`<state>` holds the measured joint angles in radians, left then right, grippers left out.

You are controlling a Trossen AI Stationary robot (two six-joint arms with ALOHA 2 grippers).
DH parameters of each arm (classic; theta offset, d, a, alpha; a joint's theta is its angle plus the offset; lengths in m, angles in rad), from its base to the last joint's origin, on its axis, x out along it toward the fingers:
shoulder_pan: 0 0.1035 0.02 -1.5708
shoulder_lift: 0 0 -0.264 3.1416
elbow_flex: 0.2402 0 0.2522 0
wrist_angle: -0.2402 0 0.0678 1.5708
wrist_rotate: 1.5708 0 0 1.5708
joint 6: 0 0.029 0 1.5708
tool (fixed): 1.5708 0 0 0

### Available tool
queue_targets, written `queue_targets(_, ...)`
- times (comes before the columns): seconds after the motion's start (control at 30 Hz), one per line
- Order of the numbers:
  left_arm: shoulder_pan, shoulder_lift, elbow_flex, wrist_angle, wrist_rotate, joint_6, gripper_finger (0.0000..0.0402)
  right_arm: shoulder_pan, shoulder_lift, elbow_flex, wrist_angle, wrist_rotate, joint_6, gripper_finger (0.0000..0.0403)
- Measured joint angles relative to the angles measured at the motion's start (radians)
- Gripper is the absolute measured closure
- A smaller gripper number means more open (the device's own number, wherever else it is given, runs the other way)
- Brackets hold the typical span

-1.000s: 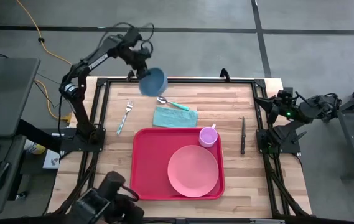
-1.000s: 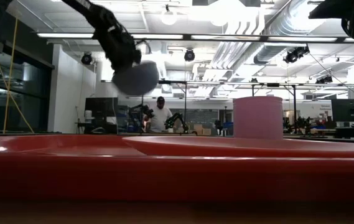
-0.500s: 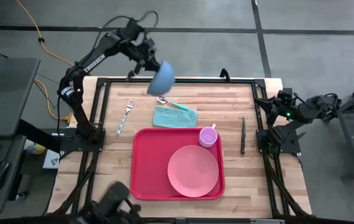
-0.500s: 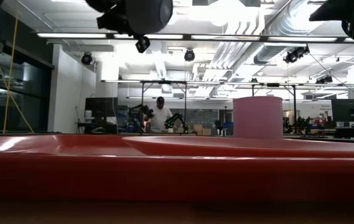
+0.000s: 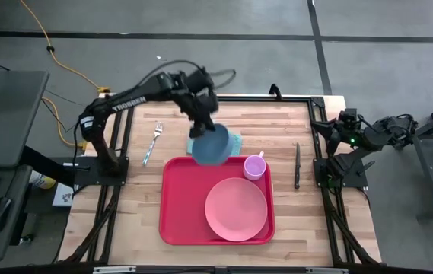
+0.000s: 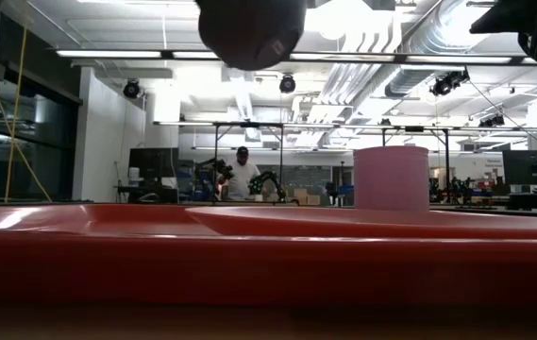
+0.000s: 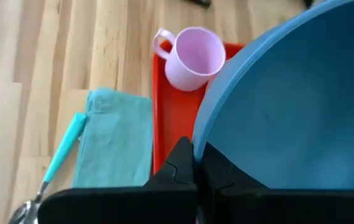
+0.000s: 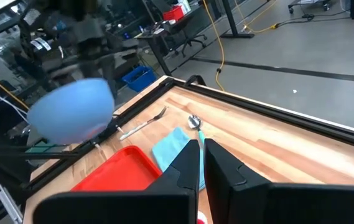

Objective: Set up tray
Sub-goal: Put the blue bowl on the pink plate

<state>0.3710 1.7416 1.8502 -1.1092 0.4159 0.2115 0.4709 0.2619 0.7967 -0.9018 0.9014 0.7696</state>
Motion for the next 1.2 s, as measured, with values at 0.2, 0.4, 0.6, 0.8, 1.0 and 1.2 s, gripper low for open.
queue_targets(0.2, -0.186, 0.001, 0.002, 0.001, -0.29, -0.128, 0.038, 0.0, 0.0, 0.0, -0.016, -0.015, 0.0, 0.0403)
queue_targets(0.4, -0.332, 0.052, 0.003, 0.016, -0.426, -0.3, 0.038, 0.0, 0.0, 0.0, -0.033, -0.015, 0.0, 0.0403)
queue_targets(0.6, -0.424, 0.137, 0.003, 0.002, -0.389, -0.421, 0.038, 0.0, 0.0, 0.0, -0.045, -0.022, 0.02, 0.0403)
queue_targets(0.8, -0.473, 0.189, 0.003, 0.001, -0.411, -0.474, 0.038, 0.0, 0.0, 0.0, -0.043, -0.037, 0.042, 0.0403)
queue_targets(1.0, -0.479, 0.239, 0.003, 0.026, -0.46, -0.497, 0.038, 0.0, 0.0, 0.0, -0.037, -0.035, 0.056, 0.0403)
queue_targets(1.2, -0.492, 0.293, 0.003, 0.122, -0.457, -0.487, 0.038, 0.0, 0.0, 0.0, -0.037, -0.033, 0.037, 0.0403)
